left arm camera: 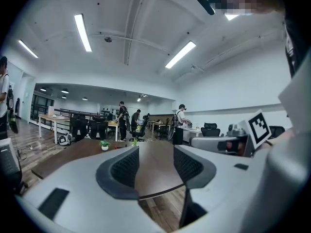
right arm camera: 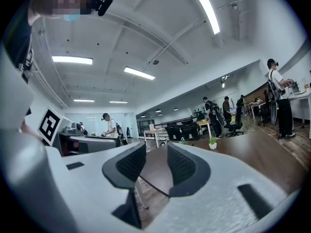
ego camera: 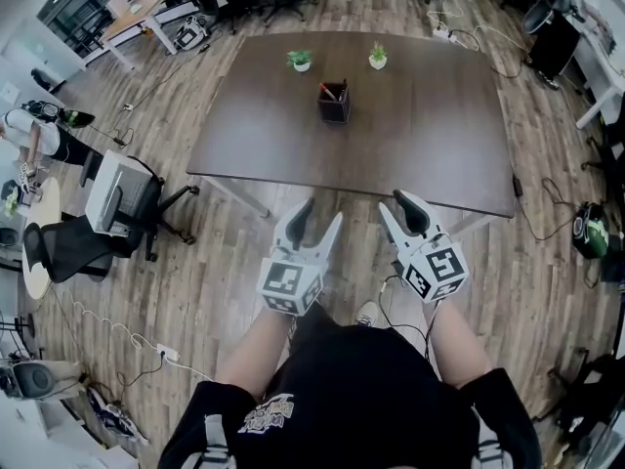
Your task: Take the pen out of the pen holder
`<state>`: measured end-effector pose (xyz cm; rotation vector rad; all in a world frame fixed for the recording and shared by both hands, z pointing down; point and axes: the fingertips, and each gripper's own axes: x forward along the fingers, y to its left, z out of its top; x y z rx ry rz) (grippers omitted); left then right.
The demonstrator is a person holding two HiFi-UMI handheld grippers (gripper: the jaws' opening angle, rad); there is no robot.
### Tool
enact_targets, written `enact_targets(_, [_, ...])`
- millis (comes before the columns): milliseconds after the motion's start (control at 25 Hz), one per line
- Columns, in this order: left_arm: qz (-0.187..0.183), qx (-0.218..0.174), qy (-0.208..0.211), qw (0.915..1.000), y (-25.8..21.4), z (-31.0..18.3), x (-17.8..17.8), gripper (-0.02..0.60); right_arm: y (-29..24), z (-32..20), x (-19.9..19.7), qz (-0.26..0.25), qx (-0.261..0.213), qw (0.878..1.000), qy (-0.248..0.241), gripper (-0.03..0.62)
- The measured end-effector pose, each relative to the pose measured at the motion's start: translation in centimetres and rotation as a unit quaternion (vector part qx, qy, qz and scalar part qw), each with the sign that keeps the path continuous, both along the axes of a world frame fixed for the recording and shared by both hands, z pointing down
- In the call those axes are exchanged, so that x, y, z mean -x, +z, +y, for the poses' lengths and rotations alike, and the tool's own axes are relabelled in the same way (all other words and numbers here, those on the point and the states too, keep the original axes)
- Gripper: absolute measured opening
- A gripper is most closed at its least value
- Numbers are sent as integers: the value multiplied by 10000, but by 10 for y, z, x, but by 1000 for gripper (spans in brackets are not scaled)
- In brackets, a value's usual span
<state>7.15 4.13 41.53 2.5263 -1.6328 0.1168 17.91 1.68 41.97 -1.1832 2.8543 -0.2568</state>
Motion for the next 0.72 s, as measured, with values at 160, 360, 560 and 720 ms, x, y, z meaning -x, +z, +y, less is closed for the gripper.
enact_targets(160, [21, -18, 88, 10000, 1, -14, 13, 204, 2, -14, 11, 35, 21, 9999, 96, 147])
enact_targets(360, [71, -43, 325, 9994, 4, -40, 40, 206, 4, -39, 38, 100, 67, 9995, 282, 147])
enact_targets(560, [150, -21, 596, 9981, 5, -80, 71, 207, 5, -70, 67, 163, 132, 9982, 569, 147])
enact_targets(720, [199, -12, 834, 9963, 6, -113, 99, 207, 6, -102, 96, 208, 172, 9967, 763, 147])
